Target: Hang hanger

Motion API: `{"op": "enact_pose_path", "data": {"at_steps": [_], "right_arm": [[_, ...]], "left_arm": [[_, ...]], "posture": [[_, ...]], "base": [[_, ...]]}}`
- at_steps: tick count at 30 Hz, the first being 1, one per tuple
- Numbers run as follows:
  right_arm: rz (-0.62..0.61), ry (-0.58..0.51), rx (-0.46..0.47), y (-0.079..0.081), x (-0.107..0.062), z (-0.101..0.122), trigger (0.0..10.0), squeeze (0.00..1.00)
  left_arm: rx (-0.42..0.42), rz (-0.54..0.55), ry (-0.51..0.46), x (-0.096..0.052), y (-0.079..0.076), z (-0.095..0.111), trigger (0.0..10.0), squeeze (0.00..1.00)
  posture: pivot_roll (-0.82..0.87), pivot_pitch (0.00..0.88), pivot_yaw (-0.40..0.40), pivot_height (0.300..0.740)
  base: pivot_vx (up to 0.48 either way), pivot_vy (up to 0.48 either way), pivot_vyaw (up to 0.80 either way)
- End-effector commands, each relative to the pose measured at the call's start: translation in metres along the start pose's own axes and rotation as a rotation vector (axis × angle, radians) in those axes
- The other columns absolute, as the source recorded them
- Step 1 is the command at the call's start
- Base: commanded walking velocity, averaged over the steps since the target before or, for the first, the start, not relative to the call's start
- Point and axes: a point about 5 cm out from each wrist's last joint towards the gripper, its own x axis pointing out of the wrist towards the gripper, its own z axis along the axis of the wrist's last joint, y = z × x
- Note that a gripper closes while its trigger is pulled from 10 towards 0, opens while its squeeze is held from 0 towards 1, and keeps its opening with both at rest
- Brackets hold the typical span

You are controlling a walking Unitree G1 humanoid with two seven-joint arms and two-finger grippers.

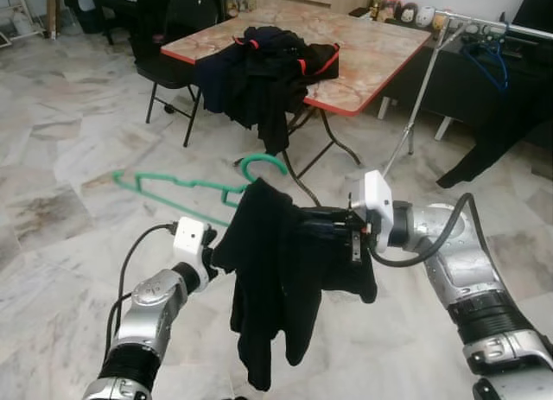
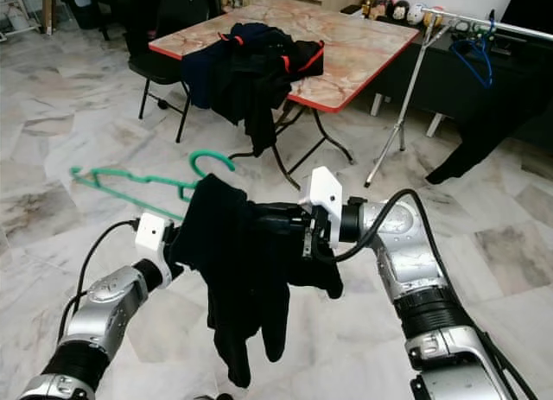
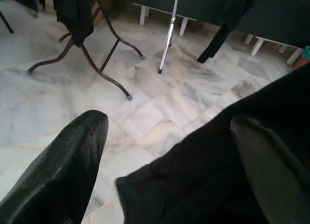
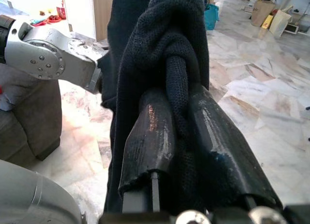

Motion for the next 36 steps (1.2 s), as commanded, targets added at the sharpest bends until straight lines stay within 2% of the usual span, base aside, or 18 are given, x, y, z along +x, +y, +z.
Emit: {"op": "enact_pose_path", "data": {"at_steps": [1, 7, 12, 15, 20, 25, 31, 36], "right_arm": [[0.010, -0.033, -0.025, 0.000, 0.002, 0.010, 10.0, 0.00], [0.025, -0.042, -0.025, 0.003, 0.004, 0.013, 10.0, 0.00], [0.032, -0.048, -0.022, 0.006, 0.007, 0.013, 10.0, 0.00], [0.032, -0.047, -0.018, 0.007, 0.008, 0.013, 10.0, 0.00], [0.029, -0.042, -0.017, 0.007, 0.005, 0.014, 10.0, 0.00], [-0.016, -0.017, -0.039, 0.002, -0.001, 0.014, 10.0, 0.00], [-0.057, 0.021, -0.060, -0.004, -0.008, 0.013, 10.0, 0.00], [-0.067, 0.078, -0.076, -0.005, -0.014, 0.008, 10.0, 0.00]], "left_arm": [[0.014, -0.017, -0.030, 0.002, -0.002, 0.007, 10.0, 0.00], [0.034, 0.032, -0.032, 0.006, 0.000, 0.008, 10.0, 0.00], [0.074, 0.174, -0.023, 0.008, 0.011, 0.009, 10.0, 0.00], [0.112, 0.258, 0.031, 0.005, 0.020, 0.004, 10.0, 0.00], [0.149, 0.274, 0.084, 0.002, 0.023, -0.002, 10.0, 0.00], [0.193, 0.339, 0.203, -0.003, 0.032, -0.017, 10.0, 0.00], [0.238, 0.342, 0.297, -0.009, 0.035, -0.030, 10.0, 0.00], [0.233, 0.352, 0.357, -0.013, 0.037, -0.039, 10.0, 0.00]], "posture": [[-0.14, 0.000, 0.000, 0.740], [-0.14, 0.000, 0.000, 0.740], [-0.14, 0.000, 0.001, 0.740], [-0.14, 0.000, 0.001, 0.740], [-0.14, 0.000, 0.001, 0.740], [-0.14, 0.000, 0.002, 0.740], [-0.14, 0.000, 0.002, 0.740], [-0.14, 0.000, 0.002, 0.740]], "base": [[0.000, 0.000, 0.00], [0.000, 0.000, 0.00], [0.000, 0.000, 0.00], [0.000, 0.000, 0.00], [0.000, 0.000, 0.00], [0.000, 0.000, 0.00], [0.000, 0.000, 0.00], [0.000, 0.000, 0.00]]}}
